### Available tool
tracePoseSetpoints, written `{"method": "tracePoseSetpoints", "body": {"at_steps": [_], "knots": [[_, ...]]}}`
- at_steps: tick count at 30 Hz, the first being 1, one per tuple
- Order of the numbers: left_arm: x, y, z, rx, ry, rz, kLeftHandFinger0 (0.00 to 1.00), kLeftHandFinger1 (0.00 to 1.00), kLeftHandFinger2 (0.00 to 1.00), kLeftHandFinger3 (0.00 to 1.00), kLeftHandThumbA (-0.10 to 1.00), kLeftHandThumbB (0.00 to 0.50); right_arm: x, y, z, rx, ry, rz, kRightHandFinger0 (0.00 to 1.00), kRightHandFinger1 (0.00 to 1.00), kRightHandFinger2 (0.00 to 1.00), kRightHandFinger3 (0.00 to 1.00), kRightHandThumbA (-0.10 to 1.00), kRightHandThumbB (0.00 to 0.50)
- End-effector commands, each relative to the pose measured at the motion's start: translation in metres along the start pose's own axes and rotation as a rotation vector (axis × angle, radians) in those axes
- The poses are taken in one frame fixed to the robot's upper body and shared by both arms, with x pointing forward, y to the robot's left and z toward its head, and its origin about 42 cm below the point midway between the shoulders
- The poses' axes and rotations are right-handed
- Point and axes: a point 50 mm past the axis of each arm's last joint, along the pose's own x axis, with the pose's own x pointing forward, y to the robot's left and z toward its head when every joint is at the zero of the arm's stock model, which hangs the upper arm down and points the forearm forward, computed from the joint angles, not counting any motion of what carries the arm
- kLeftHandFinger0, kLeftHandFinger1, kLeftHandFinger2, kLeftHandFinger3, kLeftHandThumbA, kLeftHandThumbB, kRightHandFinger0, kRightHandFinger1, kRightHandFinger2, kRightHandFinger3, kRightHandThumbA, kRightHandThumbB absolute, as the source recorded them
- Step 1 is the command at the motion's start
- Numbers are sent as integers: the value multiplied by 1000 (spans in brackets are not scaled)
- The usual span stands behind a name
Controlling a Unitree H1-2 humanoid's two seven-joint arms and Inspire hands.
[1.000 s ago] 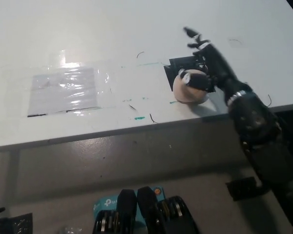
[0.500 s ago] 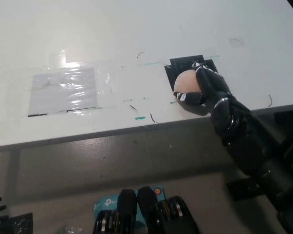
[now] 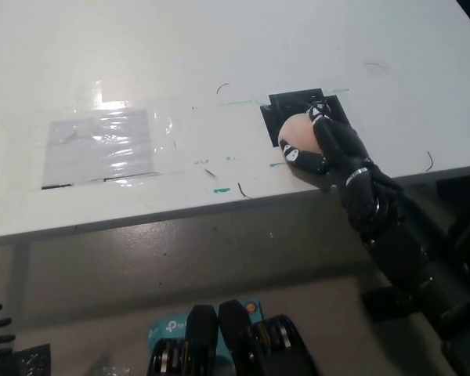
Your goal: The robot uses its right hand to grab and squeeze a pink dumpling toy kept on the black mask on the desk
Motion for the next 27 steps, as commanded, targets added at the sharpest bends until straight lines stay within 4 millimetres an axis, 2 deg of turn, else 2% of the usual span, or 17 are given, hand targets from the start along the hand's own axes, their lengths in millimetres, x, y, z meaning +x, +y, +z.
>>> {"method": "tracePoseSetpoints", "body": {"at_steps": [1,2,3,4,5,6,7,9,11,12,15,16,18,22,23,25,27], "knots": [[-3,11,17,19,-38,11,694,688,773,842,1000,105,-5,25,21,86,-194,-29,0,52,426,810,-100,0],[-3,10,17,20,-32,14,698,692,774,840,1000,110,-8,21,24,87,-263,-70,530,465,587,276,-100,0],[-4,10,16,21,-31,8,700,696,779,845,1000,112,-9,21,25,109,-291,-117,350,345,461,63,-100,0],[-4,9,16,10,-34,10,690,685,760,823,1000,102,-11,17,27,132,-321,-176,192,478,811,89,-100,0],[-4,9,15,5,-31,8,719,703,773,829,1000,103,-12,14,29,146,-337,-228,240,600,920,254,-100,0],[-4,9,15,6,-29,7,724,708,776,824,1000,106,-13,11,29,146,-349,-275,219,566,856,363,-100,20],[-4,8,14,10,-28,6,724,710,777,821,1000,105,-14,9,30,140,-359,-318,166,485,775,408,-100,56],[-3,9,14,10,-27,5,714,707,789,831,1000,99,-14,0,32,133,-380,-437,2,245,576,384,-100,1],[-3,9,14,21,-34,4,701,692,787,856,1000,113,-14,-11,32,138,-399,-515,0,57,429,359,-100,0],[-3,9,14,28,-43,13,682,676,771,839,1000,112,-14,-18,33,145,-399,-539,0,15,397,356,-100,0],[-4,8,14,21,-44,3,707,707,786,832,1000,117,-15,-35,36,116,-450,-626,0,50,460,313,-100,41],[-4,8,14,9,-40,4,710,707,785,805,1000,118,-15,-40,36,113,-461,-637,0,95,502,320,-100,36],[-3,7,13,6,-43,0,704,716,786,812,1000,131,-17,-49,36,117,-480,-679,0,207,685,349,-100,71],[-4,8,14,15,-54,0,690,731,802,858,1000,132,-19,-69,38,118,-504,-771,0,244,818,387,-100,101],[-4,8,15,19,-55,-1,690,733,808,867,1000,130,-19,-72,39,117,-507,-777,0,246,824,386,-100,101],[-3,9,14,6,-54,3,692,723,800,844,1000,129,-21,-86,43,124,-549,-801,0,192,654,312,-100,106],[-2,8,14,10,-57,6,687,712,793,836,1000,125,-22,-90,45,120,-572,-815,0,162,562,235,-100,173]]}}
